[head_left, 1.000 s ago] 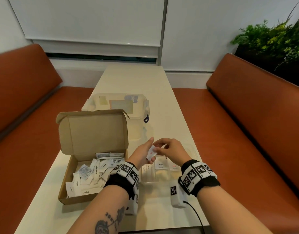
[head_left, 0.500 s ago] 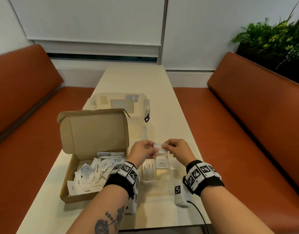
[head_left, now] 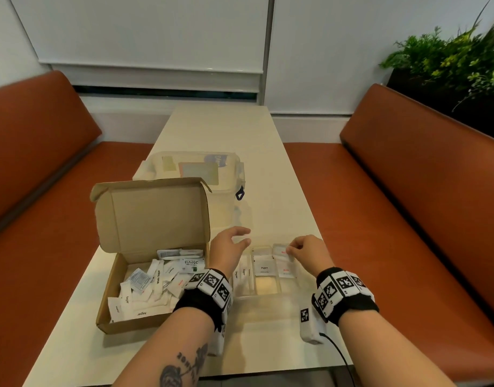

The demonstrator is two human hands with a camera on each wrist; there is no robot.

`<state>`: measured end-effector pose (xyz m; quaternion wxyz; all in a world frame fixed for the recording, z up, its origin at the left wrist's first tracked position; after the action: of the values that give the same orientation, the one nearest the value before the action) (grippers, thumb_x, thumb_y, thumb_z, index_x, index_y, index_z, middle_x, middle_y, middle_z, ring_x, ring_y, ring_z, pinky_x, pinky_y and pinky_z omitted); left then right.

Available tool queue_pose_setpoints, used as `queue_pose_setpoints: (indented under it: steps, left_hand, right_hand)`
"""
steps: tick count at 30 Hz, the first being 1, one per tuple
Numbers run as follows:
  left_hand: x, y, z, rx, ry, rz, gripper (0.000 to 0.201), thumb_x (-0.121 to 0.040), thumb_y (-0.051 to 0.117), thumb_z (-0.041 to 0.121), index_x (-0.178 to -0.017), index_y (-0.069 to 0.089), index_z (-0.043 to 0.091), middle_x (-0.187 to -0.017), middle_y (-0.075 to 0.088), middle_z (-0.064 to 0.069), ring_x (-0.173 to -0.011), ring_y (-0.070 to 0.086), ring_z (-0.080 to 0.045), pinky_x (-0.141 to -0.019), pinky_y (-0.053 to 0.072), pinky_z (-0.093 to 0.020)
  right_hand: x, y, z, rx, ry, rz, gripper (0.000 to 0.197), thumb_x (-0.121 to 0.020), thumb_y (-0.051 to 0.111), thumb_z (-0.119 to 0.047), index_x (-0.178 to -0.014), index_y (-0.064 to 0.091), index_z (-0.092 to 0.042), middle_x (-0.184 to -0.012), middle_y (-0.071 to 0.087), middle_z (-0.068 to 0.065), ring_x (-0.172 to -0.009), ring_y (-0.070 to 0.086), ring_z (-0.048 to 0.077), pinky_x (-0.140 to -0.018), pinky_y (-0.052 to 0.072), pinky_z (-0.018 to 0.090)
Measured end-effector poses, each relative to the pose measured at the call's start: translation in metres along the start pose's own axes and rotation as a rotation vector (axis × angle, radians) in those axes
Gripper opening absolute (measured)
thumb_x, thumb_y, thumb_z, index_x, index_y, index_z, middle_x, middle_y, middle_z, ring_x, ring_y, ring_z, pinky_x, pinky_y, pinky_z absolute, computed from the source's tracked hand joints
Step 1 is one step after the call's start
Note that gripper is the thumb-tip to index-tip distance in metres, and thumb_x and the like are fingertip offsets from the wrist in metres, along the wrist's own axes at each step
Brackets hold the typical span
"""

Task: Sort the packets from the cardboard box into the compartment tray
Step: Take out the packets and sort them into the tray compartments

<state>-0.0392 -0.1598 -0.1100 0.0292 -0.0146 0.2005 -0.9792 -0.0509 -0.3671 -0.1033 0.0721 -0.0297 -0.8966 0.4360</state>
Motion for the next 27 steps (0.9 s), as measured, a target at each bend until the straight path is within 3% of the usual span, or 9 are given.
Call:
queue_pose_setpoints:
  steps: [3,7,10,13,18,20,23,27]
  left_hand:
    - [0.000,-0.001,-0.005,-0.193,0.007,-0.002,0.045,-0.084,0.059,-0.004,-0.125,0.059,0.016,-0.133,0.053,-0.002,-0.124,0.047,-0.019,-0.108,0.033,-0.027]
    - [0.006,0.004,-0.016,-0.212,-0.073,-0.086,0.069,-0.082,0.034,-0.021,-0.142,0.041,0.012,-0.150,0.038,-0.006,-0.137,0.036,-0.020,-0.108,0.026,-0.020]
    - [0.006,0.004,-0.019,-0.222,-0.088,-0.098,0.074,-0.081,0.029,-0.024,-0.144,0.039,0.014,-0.153,0.033,-0.004,-0.140,0.033,-0.017,-0.105,0.022,-0.014]
    - [0.005,0.004,-0.019,-0.257,-0.072,-0.105,0.074,-0.081,0.029,-0.023,-0.145,0.038,0.014,-0.153,0.032,-0.005,-0.140,0.032,-0.018,-0.107,0.022,-0.016]
    - [0.005,0.004,-0.021,-0.256,-0.075,-0.093,0.075,-0.080,0.028,-0.023,-0.144,0.038,0.014,-0.153,0.033,-0.004,-0.140,0.033,-0.018,-0.109,0.022,-0.018]
    - [0.004,0.003,-0.021,-0.269,-0.070,-0.094,0.075,-0.080,0.029,-0.023,-0.144,0.039,0.015,-0.153,0.033,-0.004,-0.140,0.033,-0.018,-0.110,0.023,-0.019]
    - [0.003,0.003,-0.022,-0.264,-0.081,-0.096,0.074,-0.080,0.029,-0.023,-0.144,0.040,0.015,-0.152,0.035,-0.004,-0.139,0.034,-0.018,-0.109,0.023,-0.018]
    - [0.002,0.003,-0.023,-0.268,-0.081,-0.105,0.074,-0.080,0.030,-0.021,-0.144,0.040,0.015,-0.151,0.036,-0.004,-0.138,0.036,-0.019,-0.109,0.025,-0.020]
  right_hand:
    - [0.002,0.004,0.011,0.145,0.026,-0.063,0.016,-0.089,0.059,-0.018,-0.081,0.071,-0.012,-0.085,0.069,0.001,-0.073,0.057,0.013,-0.068,0.042,0.022]
    - [0.005,0.012,0.015,0.227,-0.004,-0.140,0.013,-0.087,0.064,-0.018,-0.079,0.073,-0.014,-0.081,0.066,-0.001,-0.076,0.058,0.013,-0.066,0.041,0.021]
    - [0.007,0.014,0.014,0.279,-0.049,-0.126,0.008,-0.085,0.068,-0.022,-0.083,0.072,-0.016,-0.095,0.063,-0.001,-0.085,0.057,0.014,-0.072,0.041,0.022]
    - [0.010,0.015,0.012,0.310,-0.103,-0.098,0.014,-0.081,0.070,-0.020,-0.080,0.056,-0.020,-0.091,0.051,-0.002,-0.082,0.048,0.013,-0.067,0.034,0.021]
    - [0.011,0.022,0.009,0.324,-0.161,-0.083,0.030,-0.077,0.070,-0.014,-0.072,0.042,-0.021,-0.084,0.051,-0.001,-0.075,0.044,0.014,-0.057,0.032,0.020]
    - [0.010,0.024,0.011,0.319,-0.155,-0.078,0.026,-0.079,0.069,-0.015,-0.070,0.046,-0.023,-0.087,0.050,-0.002,-0.078,0.045,0.013,-0.060,0.033,0.021]
    - [0.009,0.026,0.012,0.319,-0.161,-0.078,0.008,-0.082,0.068,-0.017,-0.081,0.060,-0.018,-0.090,0.048,-0.003,-0.082,0.046,0.011,-0.067,0.036,0.021]
    - [0.009,0.028,0.013,0.308,-0.158,-0.087,0.014,-0.083,0.068,-0.017,-0.078,0.055,-0.021,-0.090,0.047,-0.004,-0.082,0.045,0.011,-0.069,0.038,0.021]
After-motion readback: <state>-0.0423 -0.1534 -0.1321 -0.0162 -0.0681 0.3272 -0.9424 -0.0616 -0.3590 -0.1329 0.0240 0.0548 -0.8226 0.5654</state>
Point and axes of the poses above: each hand's wrist, its own x-axis away from the middle knuckle, its own y-axis out of the palm, z = x × y, the point moved 5 cm from there along -x, towards the middle knuckle
